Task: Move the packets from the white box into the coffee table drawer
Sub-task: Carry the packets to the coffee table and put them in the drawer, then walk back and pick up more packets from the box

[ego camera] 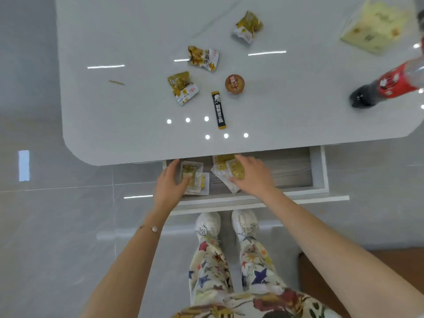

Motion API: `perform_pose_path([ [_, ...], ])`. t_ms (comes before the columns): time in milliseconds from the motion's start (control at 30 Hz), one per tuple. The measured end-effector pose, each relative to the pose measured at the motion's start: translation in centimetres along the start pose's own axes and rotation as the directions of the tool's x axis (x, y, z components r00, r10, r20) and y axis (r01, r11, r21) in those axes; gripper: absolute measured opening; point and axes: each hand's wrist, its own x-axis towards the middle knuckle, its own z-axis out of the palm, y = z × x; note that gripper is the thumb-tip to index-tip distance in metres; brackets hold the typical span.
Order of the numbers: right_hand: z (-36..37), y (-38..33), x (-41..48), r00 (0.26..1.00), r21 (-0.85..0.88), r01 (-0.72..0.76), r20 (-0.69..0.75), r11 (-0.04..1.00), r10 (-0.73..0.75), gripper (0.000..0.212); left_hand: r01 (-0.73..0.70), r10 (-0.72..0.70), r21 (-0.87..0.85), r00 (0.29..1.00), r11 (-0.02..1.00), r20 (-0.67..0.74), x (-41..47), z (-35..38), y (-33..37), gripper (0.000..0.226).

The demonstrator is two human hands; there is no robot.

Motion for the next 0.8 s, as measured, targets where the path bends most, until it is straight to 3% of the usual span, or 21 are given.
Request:
perform_pose_path([
  [133, -9.3, -4.3, -5.8, 0.992, -0.225, 0.119, -0.012, 0.967, -0.125, 0.076, -0.089, 0.11, 0.337, 0.993, 0.937, -0.044, -5.8, -7.8, 5.5, 0.063],
  [233, -16.5, -8.8, -10.4, 0.979, -0.33, 0.171, -0.052, 0.928, -0.199, 0.078, -0.054, 0.121, 0.435, 0.984, 0.899, -0.129, -11.1, -14.1, 9.4, 0.063],
  [500, -26.8, -23.6, -21.8, 0.876, -0.506, 0.38, -0.073, 0.774, -0.478, 0.082, 0.115, 0.028, 0.325, 0.915, 0.939, -0.403, -26.4, -26.7, 12.7, 0.069],
  [800, -21.8, -41.5, -31.3, 0.604, -0.677, 0.624, 0.098, 0.392, -0.791, 0.076, 0.352, -0.123, 0.216, 0.731, 0.911, -0.671, -40.5, -34.9, 2.9, 0.073],
])
